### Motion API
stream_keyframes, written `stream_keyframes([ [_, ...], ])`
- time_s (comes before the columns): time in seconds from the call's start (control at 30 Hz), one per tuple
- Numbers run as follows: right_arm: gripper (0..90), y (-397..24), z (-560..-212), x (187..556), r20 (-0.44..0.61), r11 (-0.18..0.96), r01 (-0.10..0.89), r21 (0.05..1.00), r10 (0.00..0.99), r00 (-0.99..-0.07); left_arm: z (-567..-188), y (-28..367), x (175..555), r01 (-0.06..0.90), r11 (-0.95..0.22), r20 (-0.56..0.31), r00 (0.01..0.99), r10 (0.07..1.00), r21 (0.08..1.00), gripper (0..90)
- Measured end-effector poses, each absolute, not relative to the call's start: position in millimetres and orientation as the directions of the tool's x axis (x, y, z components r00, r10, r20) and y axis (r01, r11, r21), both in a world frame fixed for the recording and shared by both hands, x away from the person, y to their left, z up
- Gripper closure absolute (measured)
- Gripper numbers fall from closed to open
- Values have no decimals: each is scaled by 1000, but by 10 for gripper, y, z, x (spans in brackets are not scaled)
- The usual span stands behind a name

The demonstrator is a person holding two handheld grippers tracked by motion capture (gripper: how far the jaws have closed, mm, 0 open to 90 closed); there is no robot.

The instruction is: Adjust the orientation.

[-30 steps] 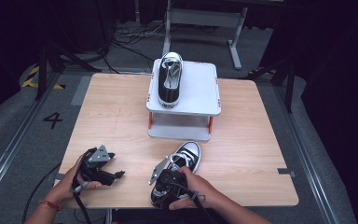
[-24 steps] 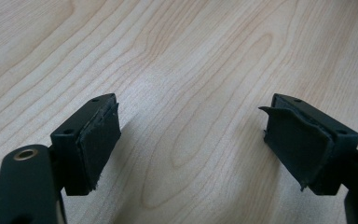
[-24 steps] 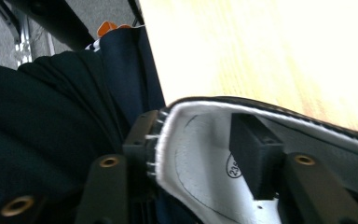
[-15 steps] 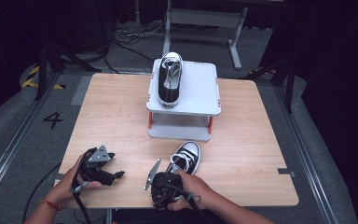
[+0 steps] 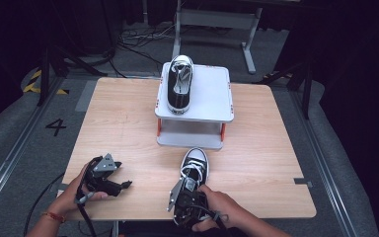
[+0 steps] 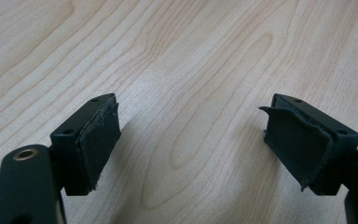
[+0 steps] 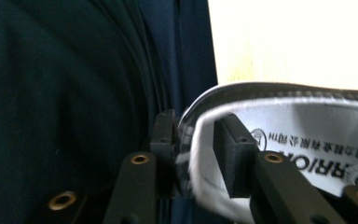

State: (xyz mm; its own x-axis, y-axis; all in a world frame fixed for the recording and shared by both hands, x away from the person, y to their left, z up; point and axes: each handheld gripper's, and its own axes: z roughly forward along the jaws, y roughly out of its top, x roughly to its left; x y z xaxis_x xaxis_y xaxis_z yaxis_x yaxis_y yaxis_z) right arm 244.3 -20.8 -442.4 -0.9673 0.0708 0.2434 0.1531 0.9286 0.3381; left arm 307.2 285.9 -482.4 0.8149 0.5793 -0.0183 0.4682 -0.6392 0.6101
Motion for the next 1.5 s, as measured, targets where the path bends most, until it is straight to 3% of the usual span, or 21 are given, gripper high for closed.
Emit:
stream_keyframes([
  [0.2,679,-186,-4451,2497,290,920,190,343,89,-953,-4824,2860,3074,467,-640,-18,816,578,610,182],
  [0.27,722,-178,-4445,2493,295,920,193,340,91,-951,-4824,2860,3074,467,-640,-18,816,578,610,182],
  [0.43,777,-175,-4381,2454,254,937,143,320,61,-965,-4824,2860,3074,467,-640,-18,816,578,610,182],
  [0.8,799,-488,-4121,2442,238,920,163,356,79,-968,-4824,2860,3074,467,-640,-18,816,578,610,182],
  [1.5,790,-1569,-3867,2706,146,877,353,325,323,-935,-4827,2855,3080,467,-640,-23,818,575,610,180],
])
